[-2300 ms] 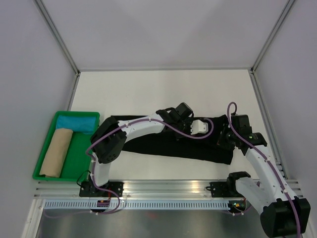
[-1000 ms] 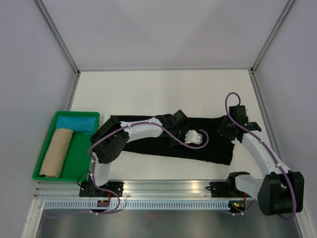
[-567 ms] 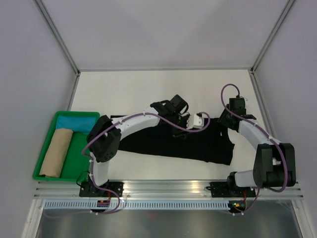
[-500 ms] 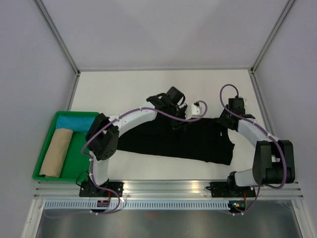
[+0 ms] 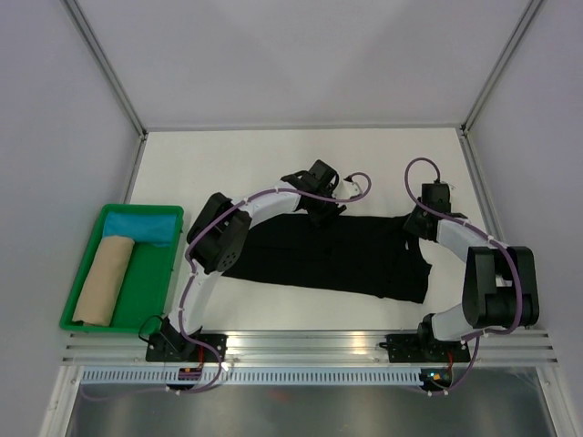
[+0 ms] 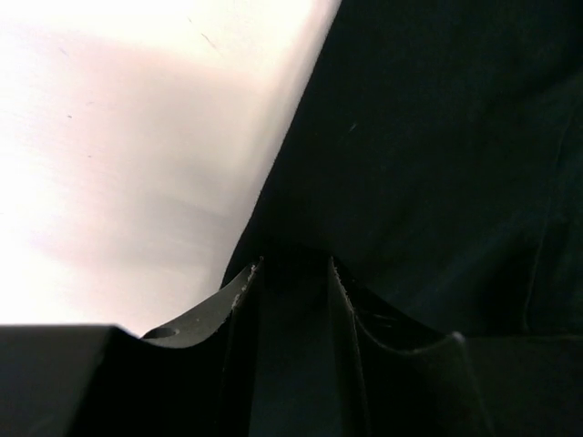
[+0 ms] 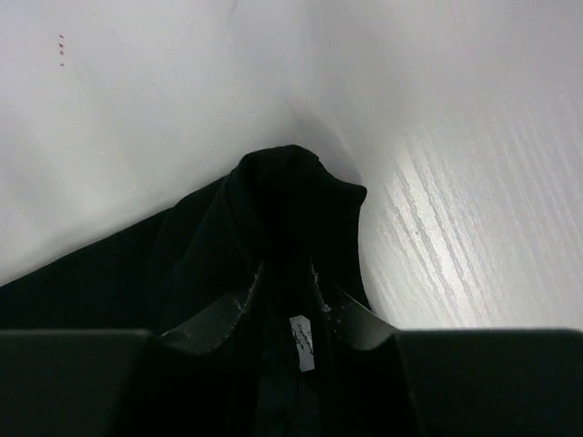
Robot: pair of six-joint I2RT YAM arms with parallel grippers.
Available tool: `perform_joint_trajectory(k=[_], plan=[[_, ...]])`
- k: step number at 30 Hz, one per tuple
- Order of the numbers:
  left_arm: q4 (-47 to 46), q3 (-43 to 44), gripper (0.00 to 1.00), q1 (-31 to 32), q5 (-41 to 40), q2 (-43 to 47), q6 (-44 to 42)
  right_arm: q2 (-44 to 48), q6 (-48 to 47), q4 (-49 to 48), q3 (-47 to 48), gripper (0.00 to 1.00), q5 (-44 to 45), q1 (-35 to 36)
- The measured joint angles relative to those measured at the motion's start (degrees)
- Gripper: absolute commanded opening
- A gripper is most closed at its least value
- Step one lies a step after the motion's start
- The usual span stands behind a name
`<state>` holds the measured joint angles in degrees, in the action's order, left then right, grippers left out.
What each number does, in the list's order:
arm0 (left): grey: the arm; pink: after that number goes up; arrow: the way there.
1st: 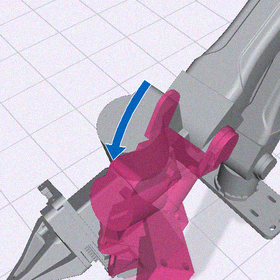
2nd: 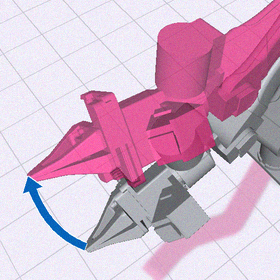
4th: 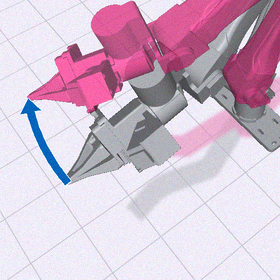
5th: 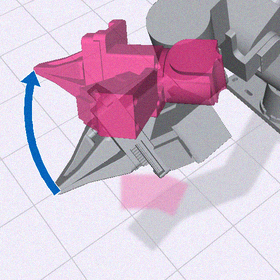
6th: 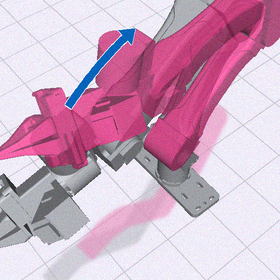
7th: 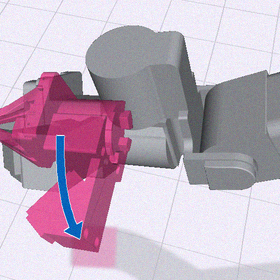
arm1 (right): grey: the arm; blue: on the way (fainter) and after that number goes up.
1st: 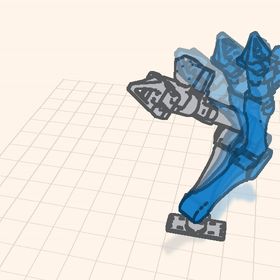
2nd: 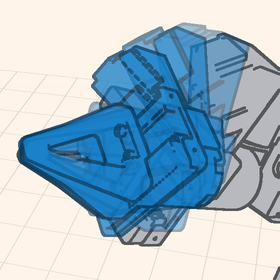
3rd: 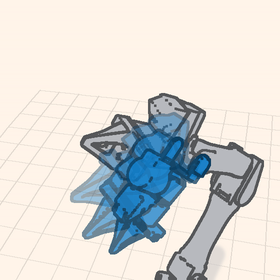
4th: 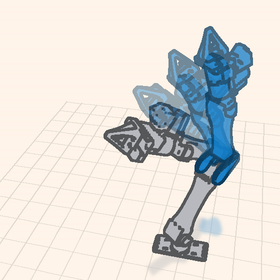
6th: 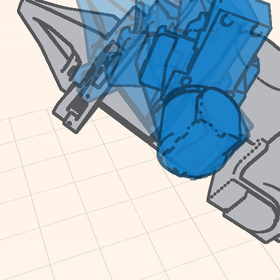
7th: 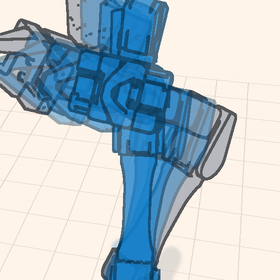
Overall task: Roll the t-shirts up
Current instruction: Fold the tshirt
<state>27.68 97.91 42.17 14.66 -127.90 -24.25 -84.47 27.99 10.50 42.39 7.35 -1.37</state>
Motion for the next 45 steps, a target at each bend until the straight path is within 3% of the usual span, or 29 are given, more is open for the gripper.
perform_joint_trajectory(k=[3,5,8,11,25,31,32,37,42,43,45], plan=[[-0.33,0.00,0.39,0.17,-1.18,-0.02,0.87,-0.70,0.33,-0.70,-0.96,0.37,-0.57,-0.17],[-0.44,0.00,0.39,0.17,-1.64,-0.02,1.42,-0.90,0.31,-1.18,-1.53,0.33,-1.25,-0.28],[-0.50,0.00,0.39,0.17,-2.14,-0.04,2.16,-1.60,0.44,-1.88,-1.73,0.14,-1.95,-0.33],[-0.63,0.00,0.39,0.17,-2.54,-0.11,2.67,-2.51,0.76,-2.60,-1.77,0.00,-2.69,-0.59],[-1.18,0.00,0.38,0.07,-3.32,-0.28,3.89,2.10,1.70,-1.60,-3.89,0.00,-2.03,-3.67],[-1.33,0.00,0.38,0.07,-3.45,-0.33,3.89,2.91,0.31,-2.16,-4.48,0.28,-5.95,-3.67],[-1.33,0.00,0.38,0.07,-3.45,-0.33,3.89,3.17,0.04,-2.47,-4.90,0.37,-7.34,-3.67],[-1.36,0.00,0.38,0.07,-3.48,-0.33,3.87,3.89,-0.28,-3.10,-5.81,0.47,-11.78,-3.61],[-1.36,0.00,0.38,0.07,-3.48,-0.33,3.87,3.58,-0.35,-3.85,-7.32,0.42,-13.97,-3.52],[-1.36,0.00,0.38,0.07,-3.48,-0.33,3.87,3.17,-0.35,-4.02,-7.45,0.32,-14.27,-3.30],[-1.42,0.00,0.38,0.07,-3.52,-0.33,3.87,2.40,-0.37,-4.94,-7.43,0.22,-14.36,-3.10]])
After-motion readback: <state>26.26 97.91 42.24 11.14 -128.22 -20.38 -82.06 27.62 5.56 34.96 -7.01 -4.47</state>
